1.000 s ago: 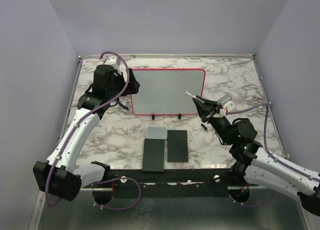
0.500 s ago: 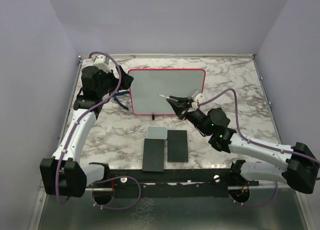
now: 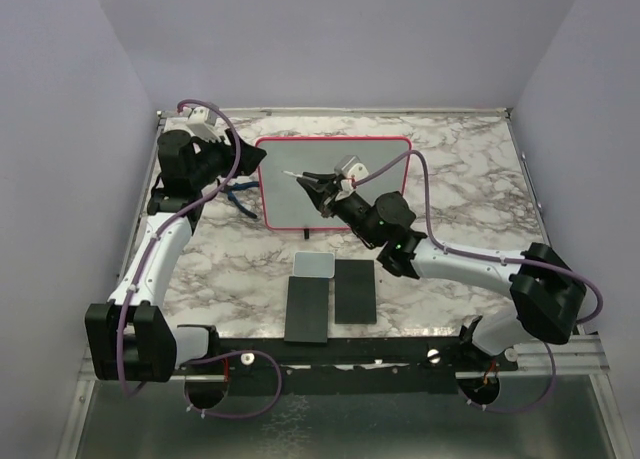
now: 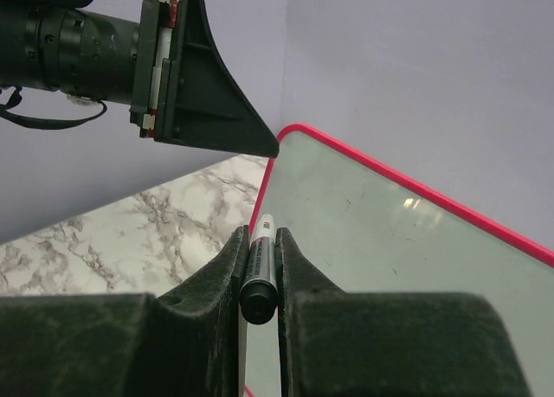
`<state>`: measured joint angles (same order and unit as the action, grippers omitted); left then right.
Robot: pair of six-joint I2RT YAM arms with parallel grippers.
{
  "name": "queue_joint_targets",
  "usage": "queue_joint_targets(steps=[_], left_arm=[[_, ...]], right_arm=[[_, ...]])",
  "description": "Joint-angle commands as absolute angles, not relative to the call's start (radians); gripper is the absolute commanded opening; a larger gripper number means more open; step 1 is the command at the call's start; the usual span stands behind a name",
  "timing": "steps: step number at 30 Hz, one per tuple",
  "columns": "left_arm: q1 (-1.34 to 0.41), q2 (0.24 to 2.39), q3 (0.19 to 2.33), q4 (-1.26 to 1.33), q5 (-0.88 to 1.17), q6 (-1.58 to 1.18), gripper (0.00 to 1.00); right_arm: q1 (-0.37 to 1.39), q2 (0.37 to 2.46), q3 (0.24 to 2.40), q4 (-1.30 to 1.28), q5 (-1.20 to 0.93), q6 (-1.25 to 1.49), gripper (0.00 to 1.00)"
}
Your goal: Write a sentence on the whiteboard
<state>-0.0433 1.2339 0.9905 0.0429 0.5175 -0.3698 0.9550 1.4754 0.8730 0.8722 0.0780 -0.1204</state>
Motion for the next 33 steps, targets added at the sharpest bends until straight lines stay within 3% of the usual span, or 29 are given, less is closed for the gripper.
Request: queue_joint_targets(steps=[1,15,33], left_arm=[[-0.041,1.261,0.988,0.098,0.591,-0.381,0.57],[-0.041,1.272,0.973,0.124,0.593,-0.398,0.27],[-0.041,1.274,0.962,0.14,0.611,-0.412,0.2]], right_arm=[[0.96,1.524,0.922,0.927,0.06,-0.144,0.01],[0.966,1.636,0.993,0.96,0.081,-0.207,0.01],[0.966,1.727,1.082,0.971,0.131,-0.263,0.01]])
